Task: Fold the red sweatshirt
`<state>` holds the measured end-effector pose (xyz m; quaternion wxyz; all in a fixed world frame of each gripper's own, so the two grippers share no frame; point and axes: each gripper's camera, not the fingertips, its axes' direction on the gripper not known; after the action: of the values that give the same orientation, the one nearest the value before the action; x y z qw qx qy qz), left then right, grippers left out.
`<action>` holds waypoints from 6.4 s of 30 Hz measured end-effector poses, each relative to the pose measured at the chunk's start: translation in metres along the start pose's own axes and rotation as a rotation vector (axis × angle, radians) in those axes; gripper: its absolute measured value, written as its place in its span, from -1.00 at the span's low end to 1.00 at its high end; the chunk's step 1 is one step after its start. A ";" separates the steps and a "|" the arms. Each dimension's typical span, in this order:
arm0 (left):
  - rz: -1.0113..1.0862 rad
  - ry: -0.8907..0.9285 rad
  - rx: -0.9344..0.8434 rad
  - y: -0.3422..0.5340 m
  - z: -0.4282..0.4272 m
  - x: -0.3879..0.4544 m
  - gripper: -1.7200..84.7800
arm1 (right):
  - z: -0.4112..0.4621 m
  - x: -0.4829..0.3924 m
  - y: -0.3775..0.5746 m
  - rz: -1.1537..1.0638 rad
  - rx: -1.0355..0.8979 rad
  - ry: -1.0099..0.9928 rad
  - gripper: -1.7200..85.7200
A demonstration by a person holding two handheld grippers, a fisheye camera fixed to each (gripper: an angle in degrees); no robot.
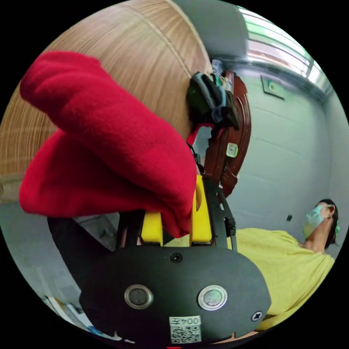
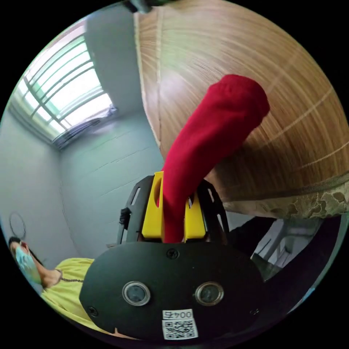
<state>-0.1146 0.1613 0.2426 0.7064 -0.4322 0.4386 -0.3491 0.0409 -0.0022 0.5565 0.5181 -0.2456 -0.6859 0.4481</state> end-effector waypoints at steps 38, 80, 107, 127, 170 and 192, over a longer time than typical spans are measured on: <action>0.689 0.230 -1.313 0.075 0.571 0.473 -0.64 | -0.335 -0.146 0.672 0.019 1.435 0.093 -0.76; 0.649 0.155 -1.992 0.532 0.949 0.591 -0.61 | -0.465 -0.136 1.155 0.723 1.802 0.305 -0.76; 0.513 -0.282 -1.957 0.640 0.935 0.474 -0.55 | -0.432 -0.018 1.223 0.717 1.537 0.320 -0.75; 1.221 0.079 -1.607 0.653 0.833 0.638 -0.70 | -0.419 -0.023 1.220 0.755 1.493 0.354 -0.74; 1.056 -0.153 -0.955 0.182 0.678 0.547 -0.94 | -0.392 -0.274 0.751 0.038 1.536 0.818 -0.97; 0.480 -0.391 -0.108 0.026 0.503 0.492 -0.78 | -0.507 -0.043 -0.060 0.106 0.383 0.607 -0.69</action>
<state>0.5346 -0.1049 0.1837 0.8157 -0.4121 0.4017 -0.0589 0.5352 0.1176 0.6192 0.7108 -0.3012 -0.3909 0.5012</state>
